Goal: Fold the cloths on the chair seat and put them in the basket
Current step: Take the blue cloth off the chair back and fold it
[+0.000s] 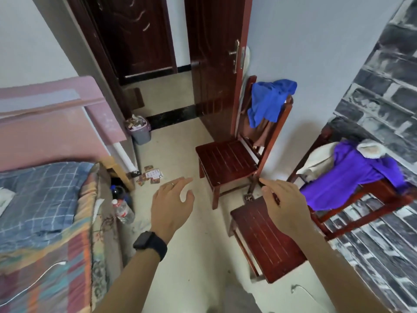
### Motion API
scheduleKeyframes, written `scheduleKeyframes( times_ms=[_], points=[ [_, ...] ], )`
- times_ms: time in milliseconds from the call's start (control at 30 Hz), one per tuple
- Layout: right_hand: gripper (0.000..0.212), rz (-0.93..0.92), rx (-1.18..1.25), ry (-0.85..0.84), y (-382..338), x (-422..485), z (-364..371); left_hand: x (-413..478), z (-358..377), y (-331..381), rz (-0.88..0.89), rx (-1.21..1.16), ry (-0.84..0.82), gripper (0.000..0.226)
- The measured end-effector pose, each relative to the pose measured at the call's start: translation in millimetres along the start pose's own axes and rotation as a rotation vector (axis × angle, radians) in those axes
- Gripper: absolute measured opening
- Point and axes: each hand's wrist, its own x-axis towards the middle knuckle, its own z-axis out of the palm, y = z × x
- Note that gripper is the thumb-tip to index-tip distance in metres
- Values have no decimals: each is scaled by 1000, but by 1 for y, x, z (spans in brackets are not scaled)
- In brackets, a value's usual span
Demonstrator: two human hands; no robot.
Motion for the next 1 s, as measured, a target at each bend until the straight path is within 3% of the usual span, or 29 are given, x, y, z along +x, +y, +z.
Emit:
scheduleKeyframes(
  times_ms=[400, 667, 833, 1000],
  points=[
    [58, 300, -18, -42, 40, 198, 95, 269, 66, 6, 206, 11, -236, 42],
    [39, 509, 5, -17, 47, 347, 116, 451, 97, 33, 380, -3, -302, 42],
    [42, 606, -17, 65, 77, 427, 127, 553, 130, 59, 462, -8, -399, 43],
    [57, 856, -14, 203, 123, 497, 133, 660, 184, 95, 618, -48, -436, 46]
  ],
)
